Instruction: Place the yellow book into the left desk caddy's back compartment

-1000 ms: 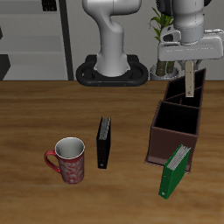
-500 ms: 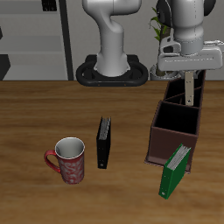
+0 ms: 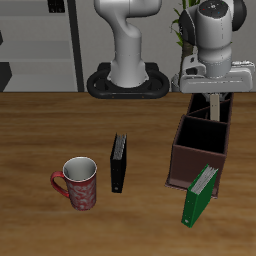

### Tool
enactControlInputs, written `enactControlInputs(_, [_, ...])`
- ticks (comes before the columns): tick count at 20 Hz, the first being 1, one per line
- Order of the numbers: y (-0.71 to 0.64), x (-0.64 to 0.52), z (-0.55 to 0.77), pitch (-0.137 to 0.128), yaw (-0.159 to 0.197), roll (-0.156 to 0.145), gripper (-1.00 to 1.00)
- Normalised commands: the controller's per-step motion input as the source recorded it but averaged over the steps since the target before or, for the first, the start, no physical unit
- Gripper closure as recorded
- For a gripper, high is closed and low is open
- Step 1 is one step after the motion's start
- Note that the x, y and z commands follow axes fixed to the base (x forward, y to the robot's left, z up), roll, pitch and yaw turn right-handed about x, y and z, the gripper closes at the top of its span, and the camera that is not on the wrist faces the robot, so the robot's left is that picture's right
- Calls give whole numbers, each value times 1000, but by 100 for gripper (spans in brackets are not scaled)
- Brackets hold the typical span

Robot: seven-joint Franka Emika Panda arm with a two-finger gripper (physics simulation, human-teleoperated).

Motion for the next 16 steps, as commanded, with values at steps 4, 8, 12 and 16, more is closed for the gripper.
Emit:
enactControlInputs(4, [-47,108,-279,51,33,-21,100])
enactControlInputs(8, [-15,37,-225,39,8,-1,100])
enactControlInputs(12, [41,-70,-95,13,18,14,-100])
enactControlInputs(16, [76,-131,19,-26,18,52,-100])
